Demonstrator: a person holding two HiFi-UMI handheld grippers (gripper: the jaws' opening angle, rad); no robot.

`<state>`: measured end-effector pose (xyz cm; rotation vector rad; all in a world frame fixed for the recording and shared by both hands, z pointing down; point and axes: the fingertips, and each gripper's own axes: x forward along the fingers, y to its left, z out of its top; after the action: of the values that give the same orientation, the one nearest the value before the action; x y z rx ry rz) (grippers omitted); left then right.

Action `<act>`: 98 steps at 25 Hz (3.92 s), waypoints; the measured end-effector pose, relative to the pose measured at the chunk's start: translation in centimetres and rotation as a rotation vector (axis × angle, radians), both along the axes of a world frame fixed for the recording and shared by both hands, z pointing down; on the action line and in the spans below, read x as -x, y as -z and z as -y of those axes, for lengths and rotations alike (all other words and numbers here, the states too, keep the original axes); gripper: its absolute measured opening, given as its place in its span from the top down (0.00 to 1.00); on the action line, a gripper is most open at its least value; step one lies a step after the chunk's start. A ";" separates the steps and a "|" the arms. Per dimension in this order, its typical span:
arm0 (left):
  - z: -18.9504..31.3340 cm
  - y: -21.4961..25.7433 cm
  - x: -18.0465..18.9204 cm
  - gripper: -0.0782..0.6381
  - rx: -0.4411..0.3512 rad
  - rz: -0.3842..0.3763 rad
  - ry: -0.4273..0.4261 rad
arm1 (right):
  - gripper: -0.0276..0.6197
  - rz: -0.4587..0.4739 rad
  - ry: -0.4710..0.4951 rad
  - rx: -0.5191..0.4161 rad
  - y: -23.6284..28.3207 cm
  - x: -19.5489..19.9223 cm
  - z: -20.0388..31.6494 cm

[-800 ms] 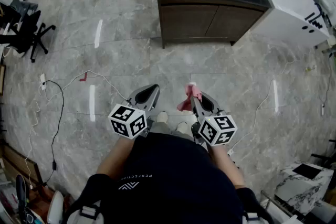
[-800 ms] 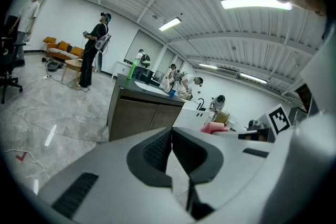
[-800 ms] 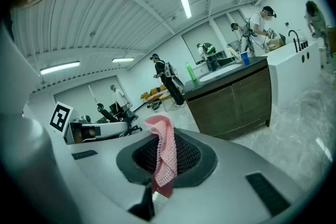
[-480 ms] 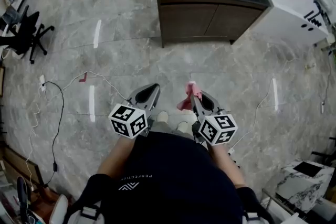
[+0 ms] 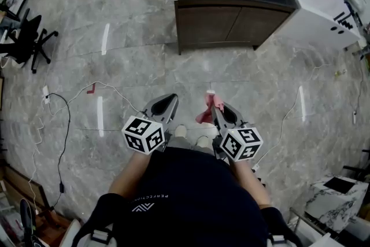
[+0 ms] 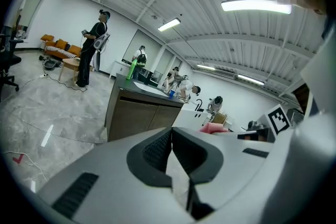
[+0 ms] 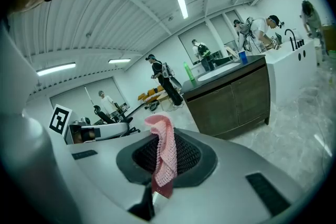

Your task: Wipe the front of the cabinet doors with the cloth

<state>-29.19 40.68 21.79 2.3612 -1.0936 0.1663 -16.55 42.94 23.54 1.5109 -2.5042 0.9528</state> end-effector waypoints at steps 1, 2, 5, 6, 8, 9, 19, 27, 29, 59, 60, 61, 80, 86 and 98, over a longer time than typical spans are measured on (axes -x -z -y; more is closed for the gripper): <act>0.1 0.0 0.3 0.88 -0.001 0.000 -0.001 | 0.88 -0.003 0.000 -0.001 0.0 0.3 0.2; 0.3 -0.1 0.6 0.88 0.000 0.000 -0.002 | 0.88 -0.006 -0.001 -0.003 0.1 0.6 0.4; 0.7 -0.3 1.6 0.88 0.007 -0.005 -0.008 | 0.88 -0.016 -0.007 -0.003 0.2 1.5 1.1; 0.9 -0.3 1.9 0.88 0.007 -0.006 -0.013 | 0.88 -0.020 -0.011 -0.005 0.3 1.7 1.3; 1.3 -0.3 2.3 0.88 0.002 -0.001 -0.024 | 0.88 -0.031 -0.026 -0.011 0.4 1.9 1.8; 1.6 -0.3 2.5 0.88 0.000 0.005 -0.028 | 0.88 -0.034 -0.036 -0.013 0.4 1.9 2.1; 5.1 -1.2 0.7 0.88 0.013 0.031 -0.022 | 0.88 -0.021 -0.048 -0.012 -0.2 -0.4 5.7; 7.9 -1.0 -2.9 0.88 0.004 0.049 -0.005 | 0.88 -0.001 -0.006 -0.019 -0.4 -3.1 8.6; 8.4 -0.7 -3.8 0.88 -0.007 0.056 -0.005 | 0.88 -0.002 0.010 -0.017 -0.8 -3.5 9.3; 27.2 -6.2 -0.7 0.88 0.059 0.071 0.031 | 0.88 -0.117 0.212 0.057 -6.9 2.8 28.9; 27.8 -6.5 -0.2 0.88 0.066 0.067 0.043 | 0.88 -0.118 0.225 0.064 -7.2 3.3 29.4; 28.5 -6.8 0.3 0.88 0.075 0.061 0.057 | 0.88 -0.118 0.236 0.069 -7.4 3.8 30.1; 37.4 -14.0 5.5 0.88 0.140 0.078 0.101 | 0.88 -0.164 0.349 0.062 -13.4 11.1 41.2; 39.5 -15.8 5.2 0.88 0.102 0.095 0.152 | 0.88 -0.147 0.369 0.029 -15.6 11.3 43.9; 43.2 -19.4 2.9 0.88 0.106 0.095 0.263 | 0.88 -0.138 0.397 0.004 -19.7 9.7 49.6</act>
<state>-32.05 -2.57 41.20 2.1117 -1.3927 0.2360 -26.22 -6.71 43.22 0.9800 -2.5561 0.7589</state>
